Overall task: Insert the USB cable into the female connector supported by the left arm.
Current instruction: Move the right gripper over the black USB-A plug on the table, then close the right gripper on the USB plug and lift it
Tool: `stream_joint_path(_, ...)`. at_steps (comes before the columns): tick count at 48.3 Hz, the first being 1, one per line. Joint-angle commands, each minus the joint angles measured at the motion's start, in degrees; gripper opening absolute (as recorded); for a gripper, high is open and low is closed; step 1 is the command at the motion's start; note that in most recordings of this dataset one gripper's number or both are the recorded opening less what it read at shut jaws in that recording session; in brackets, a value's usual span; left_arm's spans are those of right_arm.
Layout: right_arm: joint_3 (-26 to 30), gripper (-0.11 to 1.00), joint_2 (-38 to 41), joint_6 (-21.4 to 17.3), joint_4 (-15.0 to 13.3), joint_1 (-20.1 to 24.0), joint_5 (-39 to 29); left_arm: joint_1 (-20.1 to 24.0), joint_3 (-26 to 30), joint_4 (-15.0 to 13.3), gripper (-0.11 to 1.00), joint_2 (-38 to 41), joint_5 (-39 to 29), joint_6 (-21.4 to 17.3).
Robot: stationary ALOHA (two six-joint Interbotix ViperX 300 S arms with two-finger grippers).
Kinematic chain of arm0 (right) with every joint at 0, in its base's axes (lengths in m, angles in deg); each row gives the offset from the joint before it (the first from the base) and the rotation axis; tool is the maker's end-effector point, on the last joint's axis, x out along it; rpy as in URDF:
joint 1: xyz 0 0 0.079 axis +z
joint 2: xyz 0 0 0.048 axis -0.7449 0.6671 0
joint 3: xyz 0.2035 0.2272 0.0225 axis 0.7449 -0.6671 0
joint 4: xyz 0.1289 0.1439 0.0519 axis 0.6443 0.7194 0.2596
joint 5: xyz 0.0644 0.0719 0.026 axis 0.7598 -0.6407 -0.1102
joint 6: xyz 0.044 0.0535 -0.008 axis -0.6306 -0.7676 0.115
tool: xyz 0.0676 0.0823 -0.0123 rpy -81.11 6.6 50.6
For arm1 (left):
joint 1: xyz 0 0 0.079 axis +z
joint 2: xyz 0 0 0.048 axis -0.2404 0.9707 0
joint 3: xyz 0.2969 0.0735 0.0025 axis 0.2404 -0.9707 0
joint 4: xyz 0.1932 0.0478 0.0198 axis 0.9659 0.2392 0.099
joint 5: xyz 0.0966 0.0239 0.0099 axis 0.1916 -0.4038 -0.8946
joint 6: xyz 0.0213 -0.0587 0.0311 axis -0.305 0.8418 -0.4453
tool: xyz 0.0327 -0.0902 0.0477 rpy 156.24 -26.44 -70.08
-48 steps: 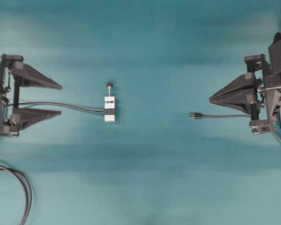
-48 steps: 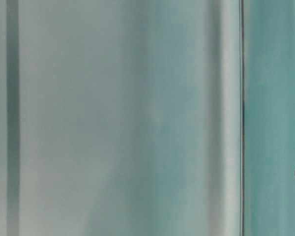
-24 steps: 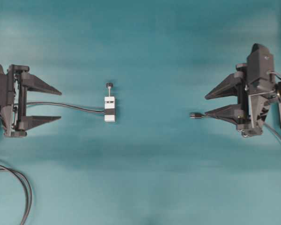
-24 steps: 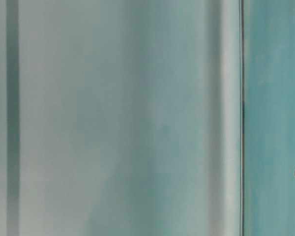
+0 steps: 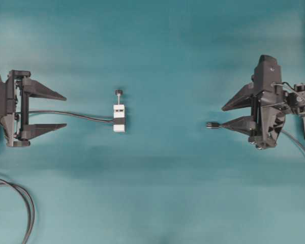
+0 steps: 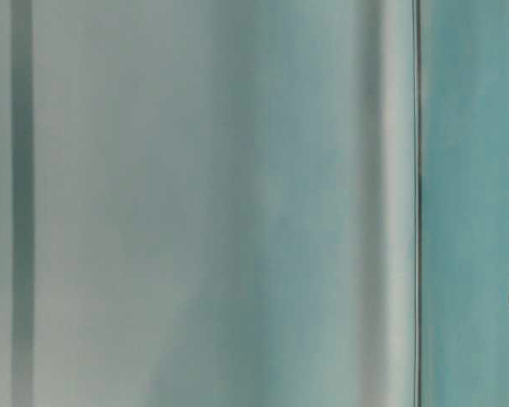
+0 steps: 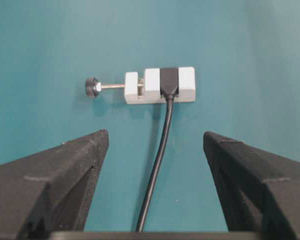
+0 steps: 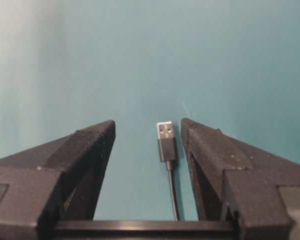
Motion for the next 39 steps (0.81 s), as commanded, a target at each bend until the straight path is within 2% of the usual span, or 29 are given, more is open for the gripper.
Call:
stream_joint_path(1,0.5,0.59,1.9,-0.1,-0.1,0.0,1.8,0.1,1.3,-0.1,0.85,0.5,0.6,-0.8)
stream_joint_path(21,2.3,0.59,13.9,-0.2,-0.2,0.2,2.7,0.1,2.4,-0.1,0.85,0.7,-0.6,-0.7)
stream_joint_path(39,4.0,0.59,18.3,-0.2,-0.3,1.9,2.7,0.1,2.4,-0.1,0.85,0.7,-1.7,-0.7)
